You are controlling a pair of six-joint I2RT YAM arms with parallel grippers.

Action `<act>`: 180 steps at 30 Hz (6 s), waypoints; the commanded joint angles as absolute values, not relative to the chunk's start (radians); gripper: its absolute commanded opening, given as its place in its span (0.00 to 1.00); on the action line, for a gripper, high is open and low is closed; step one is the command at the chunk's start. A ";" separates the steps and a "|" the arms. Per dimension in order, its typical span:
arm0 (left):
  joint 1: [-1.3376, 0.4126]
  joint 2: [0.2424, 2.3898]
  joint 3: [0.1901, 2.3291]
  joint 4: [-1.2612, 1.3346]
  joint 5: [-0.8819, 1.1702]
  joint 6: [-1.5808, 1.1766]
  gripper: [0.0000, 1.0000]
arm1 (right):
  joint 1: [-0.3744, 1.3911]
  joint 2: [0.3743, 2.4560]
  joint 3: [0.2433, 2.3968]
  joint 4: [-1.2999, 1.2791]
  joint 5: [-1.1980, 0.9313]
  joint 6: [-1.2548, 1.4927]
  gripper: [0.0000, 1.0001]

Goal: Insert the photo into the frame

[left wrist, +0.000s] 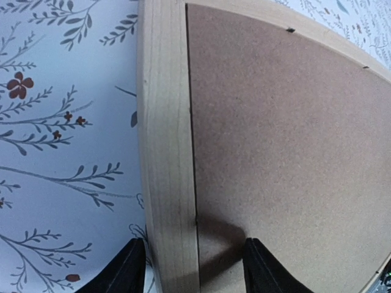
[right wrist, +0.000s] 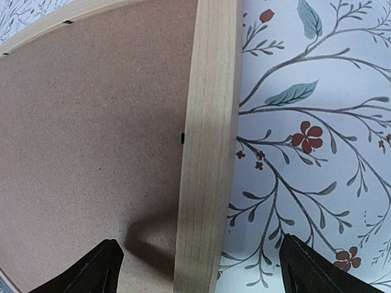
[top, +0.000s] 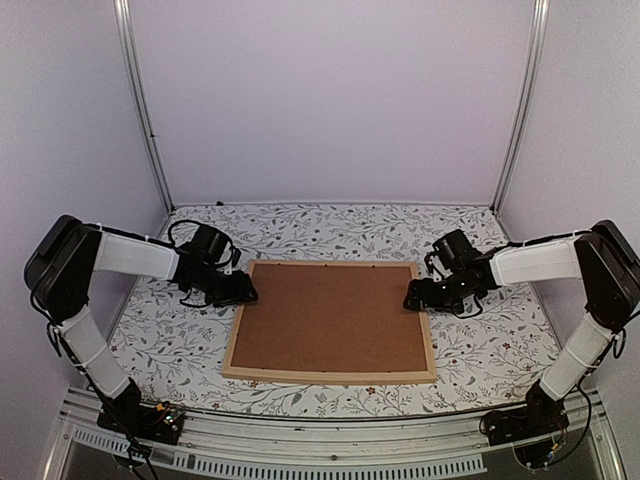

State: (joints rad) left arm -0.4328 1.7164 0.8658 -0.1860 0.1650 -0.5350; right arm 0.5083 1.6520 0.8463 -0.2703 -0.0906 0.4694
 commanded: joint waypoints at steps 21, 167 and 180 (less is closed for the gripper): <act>-0.559 1.654 0.835 -0.249 -0.093 -0.558 0.59 | 0.485 1.720 0.848 -0.248 -0.110 0.441 0.93; -0.411 1.737 0.922 -0.200 0.102 -0.495 0.45 | 0.390 1.855 0.867 -0.157 -0.320 0.354 0.46; -0.396 1.773 0.932 -0.186 0.094 -0.497 0.45 | 0.390 1.856 0.870 -0.160 -0.321 0.353 0.45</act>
